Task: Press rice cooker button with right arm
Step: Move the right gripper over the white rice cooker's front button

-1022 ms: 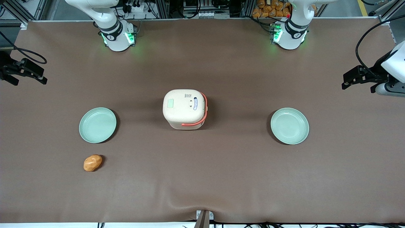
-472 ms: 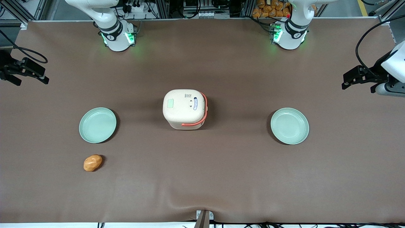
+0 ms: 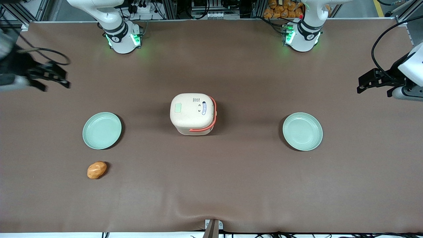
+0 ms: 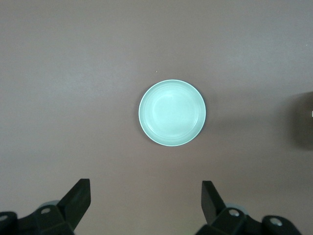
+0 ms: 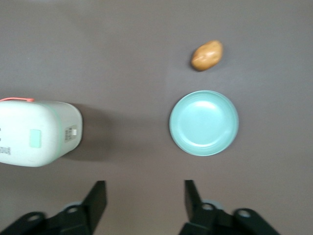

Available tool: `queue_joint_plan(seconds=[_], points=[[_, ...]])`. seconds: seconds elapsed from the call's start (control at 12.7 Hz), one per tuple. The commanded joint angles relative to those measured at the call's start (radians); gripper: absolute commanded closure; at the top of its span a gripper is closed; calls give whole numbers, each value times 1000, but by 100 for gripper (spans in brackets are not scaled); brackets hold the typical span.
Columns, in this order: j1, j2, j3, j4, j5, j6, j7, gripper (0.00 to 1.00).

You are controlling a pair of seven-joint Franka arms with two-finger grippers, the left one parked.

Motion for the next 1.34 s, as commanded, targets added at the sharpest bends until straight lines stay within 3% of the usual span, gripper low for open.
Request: queue_joint_plan(seconds=[0.0,0.31,0.63,0.79,1.26], points=[[158,116,-6,29,-4,67,163,96],[359,265,-10,33,-13,170,438,100],[439,362,-9,39,-30,241,445,100],[487,390,-9,39,-103,244,454,100],[528,448,-9,30,-113,313,454,100]])
